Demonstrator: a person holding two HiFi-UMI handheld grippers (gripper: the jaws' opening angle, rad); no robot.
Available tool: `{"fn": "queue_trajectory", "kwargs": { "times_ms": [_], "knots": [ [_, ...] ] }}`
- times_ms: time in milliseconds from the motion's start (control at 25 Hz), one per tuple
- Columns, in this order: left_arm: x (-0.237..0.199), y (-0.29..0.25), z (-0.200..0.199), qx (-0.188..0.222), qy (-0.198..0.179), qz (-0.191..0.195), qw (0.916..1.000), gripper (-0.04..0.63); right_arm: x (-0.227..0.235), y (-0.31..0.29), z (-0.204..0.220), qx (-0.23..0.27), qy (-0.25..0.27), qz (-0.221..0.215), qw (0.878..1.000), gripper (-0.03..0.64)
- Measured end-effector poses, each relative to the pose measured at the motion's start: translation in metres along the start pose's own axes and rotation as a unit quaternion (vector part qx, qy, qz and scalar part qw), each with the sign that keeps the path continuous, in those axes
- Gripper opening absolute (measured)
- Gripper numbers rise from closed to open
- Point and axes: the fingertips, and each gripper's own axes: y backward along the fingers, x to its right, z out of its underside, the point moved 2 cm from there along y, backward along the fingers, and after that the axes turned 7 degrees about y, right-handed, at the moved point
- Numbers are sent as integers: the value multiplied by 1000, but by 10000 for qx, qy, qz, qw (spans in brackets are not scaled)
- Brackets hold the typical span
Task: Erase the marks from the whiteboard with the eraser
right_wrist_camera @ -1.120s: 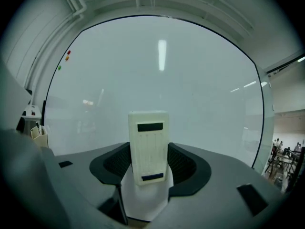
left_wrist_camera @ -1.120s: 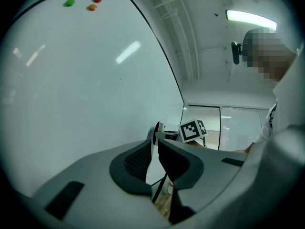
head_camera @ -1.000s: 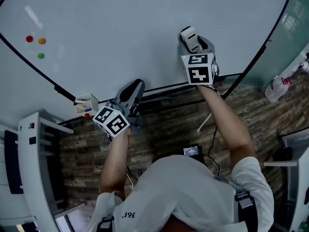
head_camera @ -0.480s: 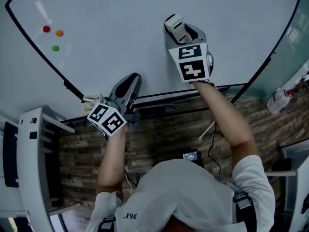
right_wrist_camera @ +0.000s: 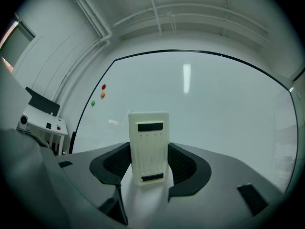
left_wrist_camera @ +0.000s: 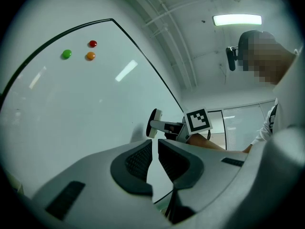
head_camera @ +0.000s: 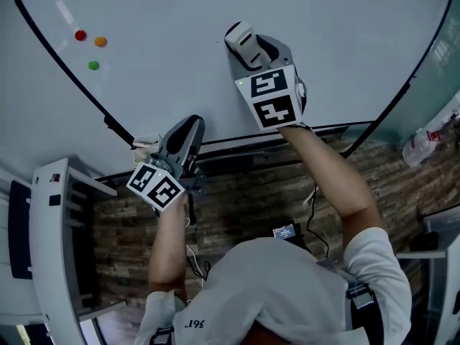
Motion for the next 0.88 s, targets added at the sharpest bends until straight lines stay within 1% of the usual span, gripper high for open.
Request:
{"fn": "queue_trajectory", "kwargs": {
  "times_ms": [200, 440, 720, 880],
  "knots": [
    [-4, 27, -2, 23, 105, 9, 9999, 41, -15, 21, 4, 31, -190, -2, 9998, 259],
    [4, 40, 8, -61, 287, 161, 9994, 41, -5, 55, 27, -213, -292, 233, 9991, 259],
    [42, 35, 26, -74, 297, 221, 9993, 41, 21, 104, 62, -398, -285, 328, 9983, 259],
    [77, 27, 43, -50, 308, 180, 9994, 41, 34, 137, 83, -458, -378, 191, 9980, 259]
  ]
}}
